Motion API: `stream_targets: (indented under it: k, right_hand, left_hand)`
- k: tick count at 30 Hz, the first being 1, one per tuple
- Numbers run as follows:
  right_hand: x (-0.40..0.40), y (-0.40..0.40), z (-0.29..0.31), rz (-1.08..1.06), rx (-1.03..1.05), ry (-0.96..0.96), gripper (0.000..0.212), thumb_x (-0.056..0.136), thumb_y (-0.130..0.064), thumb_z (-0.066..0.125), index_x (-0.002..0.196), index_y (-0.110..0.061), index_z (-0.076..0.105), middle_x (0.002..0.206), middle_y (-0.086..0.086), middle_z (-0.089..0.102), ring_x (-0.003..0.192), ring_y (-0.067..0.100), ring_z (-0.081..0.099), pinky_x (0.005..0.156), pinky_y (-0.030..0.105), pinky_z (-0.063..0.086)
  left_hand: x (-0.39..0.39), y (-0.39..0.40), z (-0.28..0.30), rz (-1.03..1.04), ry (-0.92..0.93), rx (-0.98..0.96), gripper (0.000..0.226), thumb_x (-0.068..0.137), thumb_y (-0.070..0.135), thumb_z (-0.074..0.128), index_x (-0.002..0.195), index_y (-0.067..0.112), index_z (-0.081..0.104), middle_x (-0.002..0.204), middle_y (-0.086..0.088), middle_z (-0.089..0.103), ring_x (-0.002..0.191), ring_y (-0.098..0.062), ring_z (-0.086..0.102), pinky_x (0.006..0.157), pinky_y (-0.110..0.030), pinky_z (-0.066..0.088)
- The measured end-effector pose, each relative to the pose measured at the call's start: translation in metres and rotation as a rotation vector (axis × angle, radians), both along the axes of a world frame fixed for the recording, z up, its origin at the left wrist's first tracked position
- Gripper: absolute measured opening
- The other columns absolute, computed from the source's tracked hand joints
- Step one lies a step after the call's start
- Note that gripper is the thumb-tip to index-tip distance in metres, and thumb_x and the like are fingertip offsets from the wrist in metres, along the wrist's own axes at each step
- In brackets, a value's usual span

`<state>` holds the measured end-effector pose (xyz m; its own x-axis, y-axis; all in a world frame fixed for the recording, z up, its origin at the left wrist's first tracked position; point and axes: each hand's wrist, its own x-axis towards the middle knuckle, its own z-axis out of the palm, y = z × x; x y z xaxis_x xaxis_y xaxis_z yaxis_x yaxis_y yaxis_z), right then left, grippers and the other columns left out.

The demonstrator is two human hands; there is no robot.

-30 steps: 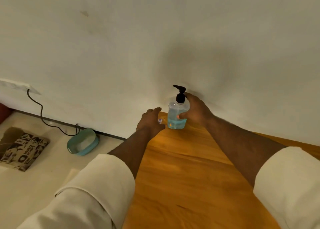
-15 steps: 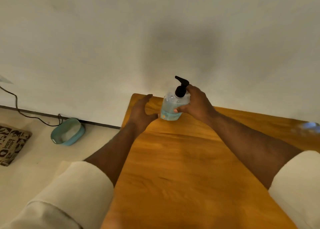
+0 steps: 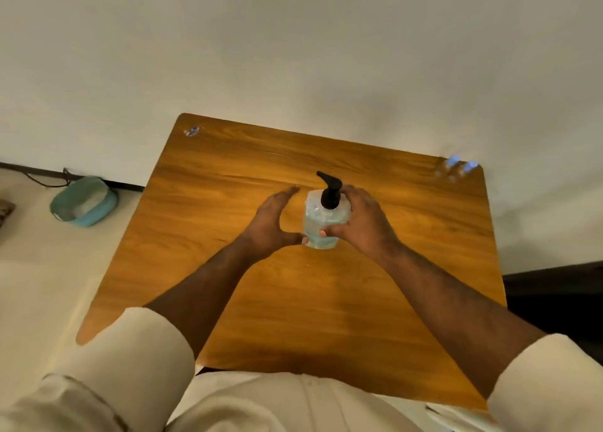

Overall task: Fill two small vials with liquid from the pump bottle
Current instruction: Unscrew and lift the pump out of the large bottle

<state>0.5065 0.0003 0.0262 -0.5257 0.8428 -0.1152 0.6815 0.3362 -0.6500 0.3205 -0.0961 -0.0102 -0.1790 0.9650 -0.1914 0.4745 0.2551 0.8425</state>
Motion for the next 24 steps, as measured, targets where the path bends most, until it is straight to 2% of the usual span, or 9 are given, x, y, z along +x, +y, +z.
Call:
stream_targets:
  k: [5, 10, 12, 15, 19, 22, 24]
  right_hand:
    - [0.03, -0.022, -0.009, 0.052, -0.004, 0.009, 0.089, 0.053, -0.036, 0.09, 0.13, -0.023, 0.047, 0.128, 0.0, 0.052, 0.113, 0.019, 0.052, 0.087, 0.033, 0.047]
    - [0.034, -0.035, -0.015, 0.041, -0.017, 0.058, 0.087, 0.053, -0.042, 0.089, 0.127, -0.027, 0.046, 0.122, -0.001, 0.054, 0.106, 0.017, 0.054, 0.081, 0.031, 0.049]
    - [0.031, -0.037, -0.017, 0.041, -0.013, 0.064, 0.086, 0.056, -0.042, 0.087, 0.129, -0.026, 0.045, 0.124, 0.0, 0.053, 0.107, 0.018, 0.054, 0.083, 0.035, 0.05]
    - [0.029, -0.036, -0.018, 0.068, -0.034, 0.048, 0.089, 0.058, -0.044, 0.086, 0.134, -0.025, 0.043, 0.128, 0.0, 0.05, 0.111, 0.018, 0.052, 0.084, 0.033, 0.049]
    - [0.031, -0.024, -0.009, 0.11, -0.055, 0.031, 0.097, 0.055, -0.048, 0.086, 0.138, -0.025, 0.041, 0.137, 0.0, 0.044, 0.123, 0.016, 0.043, 0.095, 0.031, 0.043]
    - [0.035, -0.016, 0.003, 0.113, 0.073, 0.049, 0.082, 0.058, -0.048, 0.085, 0.129, -0.024, 0.052, 0.128, -0.002, 0.051, 0.117, 0.013, 0.044, 0.091, 0.027, 0.039]
    - [0.036, -0.014, 0.008, 0.115, 0.074, 0.059, 0.065, 0.06, -0.045, 0.085, 0.117, -0.024, 0.061, 0.114, -0.005, 0.057, 0.106, 0.01, 0.05, 0.083, 0.027, 0.044]
  left_hand:
    - [0.046, -0.01, -0.001, -0.033, -0.008, 0.002, 0.102, 0.066, 0.024, 0.087, 0.148, 0.03, 0.028, 0.147, 0.004, 0.036, 0.129, -0.004, 0.03, 0.099, -0.03, 0.033]
    - [0.054, -0.011, -0.002, -0.001, -0.009, -0.017, 0.093, 0.065, 0.023, 0.087, 0.143, 0.025, 0.038, 0.144, 0.002, 0.045, 0.131, -0.016, 0.04, 0.102, -0.036, 0.039]
    - [0.049, -0.01, -0.001, -0.025, 0.004, -0.03, 0.09, 0.066, 0.022, 0.087, 0.142, 0.024, 0.039, 0.142, 0.002, 0.047, 0.13, -0.015, 0.042, 0.102, -0.034, 0.039]
    - [0.042, -0.007, 0.002, -0.036, 0.022, -0.037, 0.085, 0.065, 0.019, 0.087, 0.138, 0.021, 0.044, 0.137, 0.002, 0.053, 0.128, -0.016, 0.047, 0.101, -0.029, 0.038]
    - [0.036, 0.001, 0.006, -0.071, 0.044, -0.068, 0.086, 0.064, 0.02, 0.087, 0.139, 0.022, 0.045, 0.139, 0.002, 0.052, 0.129, -0.016, 0.045, 0.1, -0.026, 0.035]
    - [0.038, 0.002, 0.011, -0.118, 0.012, -0.081, 0.093, 0.065, 0.023, 0.088, 0.144, 0.024, 0.039, 0.145, 0.005, 0.044, 0.132, -0.01, 0.038, 0.1, -0.022, 0.031]
    - [0.04, 0.003, 0.011, -0.139, -0.04, -0.079, 0.091, 0.064, 0.021, 0.088, 0.142, 0.025, 0.041, 0.139, 0.008, 0.048, 0.128, -0.007, 0.04, 0.094, -0.013, 0.032]
